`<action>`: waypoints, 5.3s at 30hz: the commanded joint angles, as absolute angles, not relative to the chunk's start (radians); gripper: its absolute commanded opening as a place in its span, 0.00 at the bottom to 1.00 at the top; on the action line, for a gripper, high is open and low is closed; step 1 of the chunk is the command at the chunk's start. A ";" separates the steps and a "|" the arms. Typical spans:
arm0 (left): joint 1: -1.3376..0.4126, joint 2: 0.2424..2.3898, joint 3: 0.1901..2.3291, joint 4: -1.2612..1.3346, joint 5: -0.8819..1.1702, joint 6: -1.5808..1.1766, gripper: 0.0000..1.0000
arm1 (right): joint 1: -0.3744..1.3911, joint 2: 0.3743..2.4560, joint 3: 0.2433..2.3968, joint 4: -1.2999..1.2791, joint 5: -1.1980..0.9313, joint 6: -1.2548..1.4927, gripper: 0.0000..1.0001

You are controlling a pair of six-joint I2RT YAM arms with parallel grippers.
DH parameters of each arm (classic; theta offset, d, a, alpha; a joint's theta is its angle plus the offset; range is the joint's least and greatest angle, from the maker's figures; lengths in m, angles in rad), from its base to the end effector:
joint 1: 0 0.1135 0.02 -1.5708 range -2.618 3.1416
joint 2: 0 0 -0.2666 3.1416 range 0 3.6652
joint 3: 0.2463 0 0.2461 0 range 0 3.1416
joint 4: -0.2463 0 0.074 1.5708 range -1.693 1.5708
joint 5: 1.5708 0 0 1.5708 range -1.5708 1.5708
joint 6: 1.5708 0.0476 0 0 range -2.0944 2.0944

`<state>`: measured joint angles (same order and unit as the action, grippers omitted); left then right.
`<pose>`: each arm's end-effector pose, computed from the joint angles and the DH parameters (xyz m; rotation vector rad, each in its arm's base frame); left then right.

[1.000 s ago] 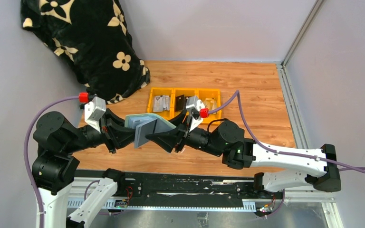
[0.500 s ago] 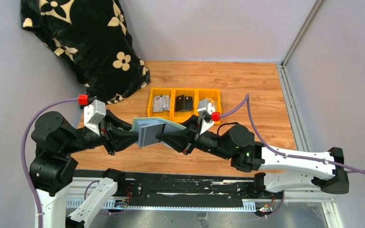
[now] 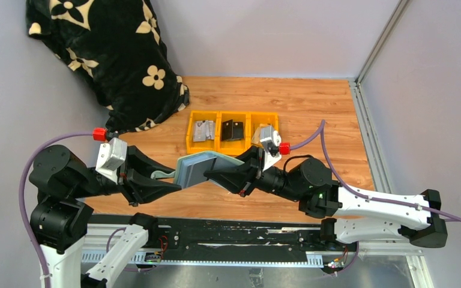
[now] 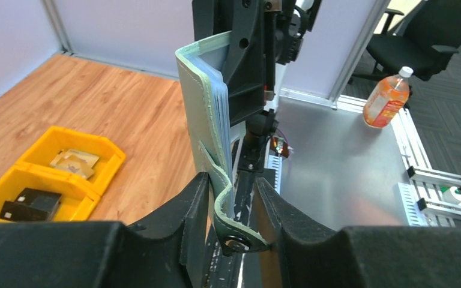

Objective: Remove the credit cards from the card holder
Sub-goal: Remove the credit card from the card holder.

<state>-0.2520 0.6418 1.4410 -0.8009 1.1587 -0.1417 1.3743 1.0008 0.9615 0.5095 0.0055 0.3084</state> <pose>0.0113 -0.0480 0.4859 1.0112 1.3761 -1.1965 0.0443 0.2210 0.4436 -0.6191 1.0604 1.4899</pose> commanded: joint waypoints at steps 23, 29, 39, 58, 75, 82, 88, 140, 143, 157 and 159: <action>-0.259 0.615 1.382 -0.605 1.153 -0.330 0.18 | 1.352 1.003 0.950 0.612 -0.085 0.296 0.00; -0.259 0.609 1.373 -0.527 1.195 -0.418 0.30 | 1.350 0.989 0.939 0.611 -0.082 0.300 0.00; -0.259 0.607 1.359 -0.506 1.119 -0.437 0.21 | 1.350 1.004 0.950 0.618 -0.135 0.306 0.00; -0.259 0.581 1.383 -0.606 0.889 -0.271 0.00 | 1.348 1.005 0.958 0.594 -0.192 0.305 0.61; -0.259 0.556 1.387 -0.681 0.686 -0.113 0.00 | 1.350 1.114 1.040 0.540 -0.034 0.248 0.78; -0.259 0.548 1.357 -0.659 0.698 -0.206 0.00 | 1.379 1.253 1.163 0.542 0.086 0.182 0.79; -0.258 0.525 1.304 -0.591 0.722 -0.348 0.00 | 1.450 1.330 1.210 0.568 0.285 0.036 0.79; -0.259 0.498 1.362 -0.619 0.652 -0.261 0.00 | 1.542 1.249 1.018 0.913 0.568 -0.046 0.83; -0.259 0.501 1.363 -0.619 0.659 -0.259 0.00 | 1.542 1.238 1.008 0.925 0.556 -0.055 0.83; -0.259 0.511 1.387 -0.625 0.687 -0.261 0.00 | 1.541 1.209 0.997 0.887 0.596 -0.050 0.63; -0.259 0.512 1.391 -0.624 0.708 -0.263 0.00 | 1.538 1.192 0.980 0.895 0.619 -0.041 0.41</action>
<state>-0.2527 0.5083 1.3586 -0.6403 0.6689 -0.2653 1.5486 1.2346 1.0119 0.8700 0.5327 -0.0570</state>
